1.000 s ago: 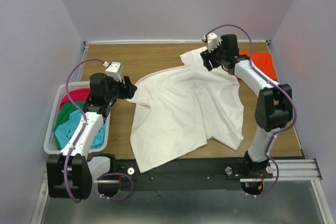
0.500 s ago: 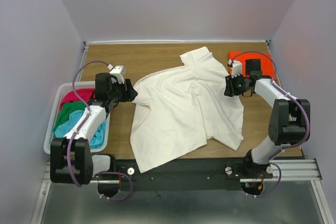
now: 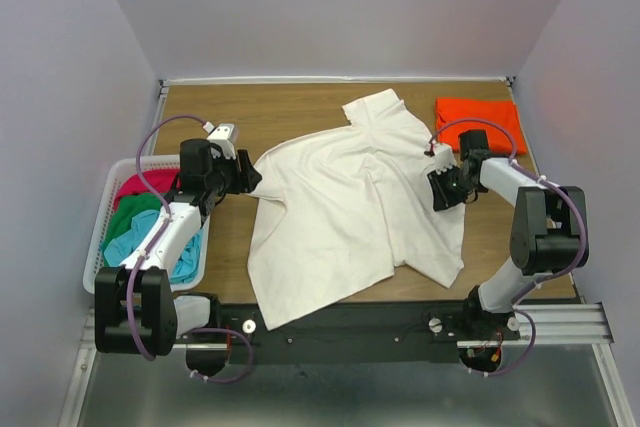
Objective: Fold and stack the t-shirts
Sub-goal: Flatten the tshirt out
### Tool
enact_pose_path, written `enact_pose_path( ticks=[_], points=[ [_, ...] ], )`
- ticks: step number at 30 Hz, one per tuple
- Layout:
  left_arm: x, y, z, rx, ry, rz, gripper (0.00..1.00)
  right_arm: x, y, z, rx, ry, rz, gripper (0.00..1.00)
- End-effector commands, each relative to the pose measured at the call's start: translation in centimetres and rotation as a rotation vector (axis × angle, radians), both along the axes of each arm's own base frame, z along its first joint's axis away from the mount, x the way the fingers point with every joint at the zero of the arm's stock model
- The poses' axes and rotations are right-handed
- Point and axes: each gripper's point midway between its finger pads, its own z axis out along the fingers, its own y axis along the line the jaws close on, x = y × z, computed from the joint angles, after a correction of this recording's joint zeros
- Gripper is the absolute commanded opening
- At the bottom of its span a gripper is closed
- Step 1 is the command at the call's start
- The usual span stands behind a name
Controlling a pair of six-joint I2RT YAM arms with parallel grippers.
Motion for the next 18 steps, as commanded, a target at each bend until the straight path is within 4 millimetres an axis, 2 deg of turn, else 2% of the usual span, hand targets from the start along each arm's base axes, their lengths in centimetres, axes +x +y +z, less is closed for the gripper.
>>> enact_pose_path(
  ticks=[1,3,4,11,15,16,17,18],
  points=[
    [0.1,-0.8,1.3,-0.022,-0.029,-0.037,0.59,-4.4,-2.1,-1.8,-0.122,0.144,0.062,0.35],
    [0.1,-0.8,1.0,-0.025,-0.016,-0.032,0.59,-5.3,-3.0,-1.8,-0.172,0.162,0.076,0.34],
    [0.1,-0.8,0.8,-0.025,-0.01,-0.027,0.59,-6.4,-3.7,-2.0,-0.205,0.191,0.096,0.34],
    [0.3,-0.7,-0.7,-0.012,0.043,-0.005,0.58,-11.1,-5.9,-1.6,-0.316,0.271,0.184,0.33],
    [0.3,-0.8,-1.8,0.014,0.088,0.003,0.57,-11.6,-6.3,-0.7,-0.342,0.246,0.194,0.31],
    [0.3,-0.9,-2.0,0.022,0.099,0.002,0.56,-11.7,-7.2,-0.3,-0.365,0.241,0.172,0.31],
    [0.7,-0.8,-1.7,0.039,0.093,0.008,0.56,-11.7,-7.3,-0.1,-0.371,0.237,0.167,0.31],
    [0.7,-0.9,-2.3,0.055,0.119,0.009,0.57,-11.6,-7.4,0.1,-0.37,0.229,0.164,0.31]
  ],
)
